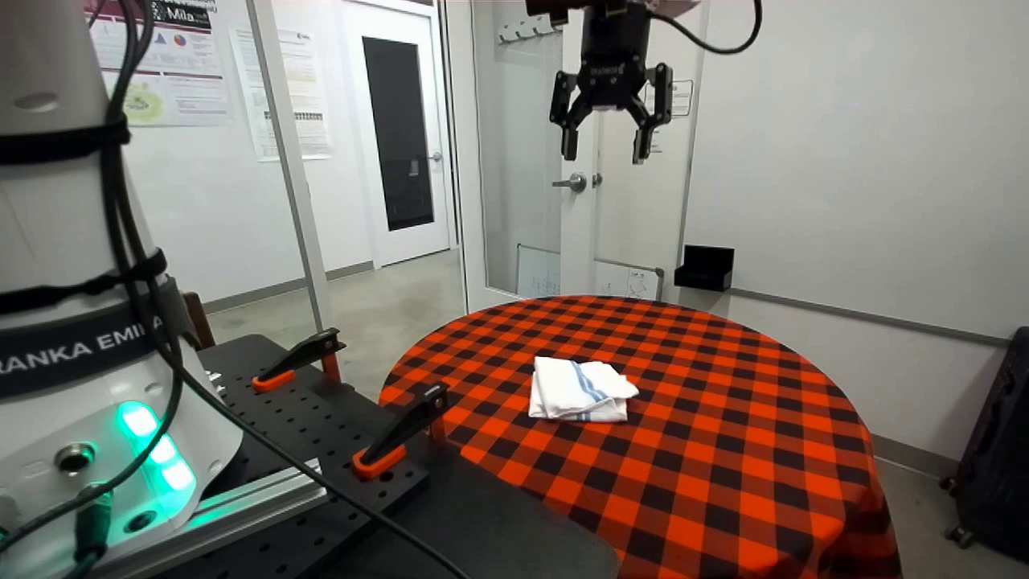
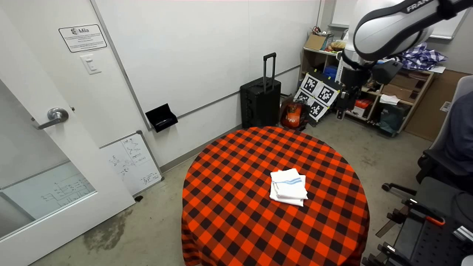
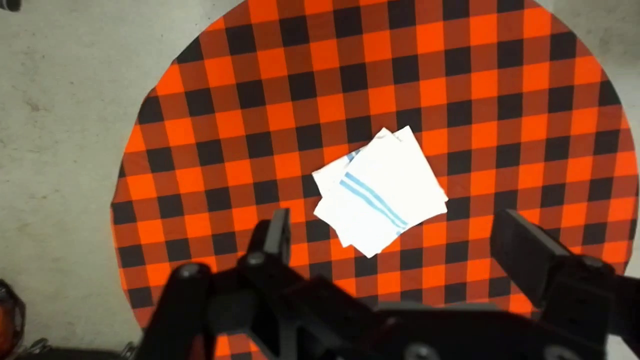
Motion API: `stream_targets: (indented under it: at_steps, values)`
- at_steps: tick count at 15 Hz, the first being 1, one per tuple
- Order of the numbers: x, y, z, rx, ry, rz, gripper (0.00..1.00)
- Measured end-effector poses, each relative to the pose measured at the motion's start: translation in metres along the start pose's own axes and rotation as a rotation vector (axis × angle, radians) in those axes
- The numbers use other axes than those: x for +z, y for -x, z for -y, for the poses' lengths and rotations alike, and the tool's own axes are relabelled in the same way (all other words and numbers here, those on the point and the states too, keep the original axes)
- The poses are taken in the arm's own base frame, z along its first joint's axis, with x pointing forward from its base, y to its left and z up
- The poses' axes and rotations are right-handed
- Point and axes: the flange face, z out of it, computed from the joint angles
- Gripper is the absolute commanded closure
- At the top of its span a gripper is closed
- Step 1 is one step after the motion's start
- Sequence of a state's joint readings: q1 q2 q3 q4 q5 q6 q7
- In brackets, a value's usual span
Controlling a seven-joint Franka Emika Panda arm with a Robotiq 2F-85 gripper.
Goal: Unfold the towel and lay it out on the table.
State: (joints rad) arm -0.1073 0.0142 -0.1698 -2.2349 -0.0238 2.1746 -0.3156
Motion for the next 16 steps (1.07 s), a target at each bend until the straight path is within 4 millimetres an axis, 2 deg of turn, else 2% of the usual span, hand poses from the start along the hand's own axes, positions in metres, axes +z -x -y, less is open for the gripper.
stream_targets:
  at_steps: [5, 8, 12, 16]
  values:
    - [0.058, -0.051, 0.008, -0.031, -0.104, 0.110, 0.00]
    - [0.093, -0.075, 0.006, -0.016, -0.110, 0.094, 0.00]
    - [0.153, -0.095, 0.009, -0.025, -0.091, 0.063, 0.00]
    - [0.218, -0.103, 0.022, -0.051, -0.096, 0.089, 0.00]
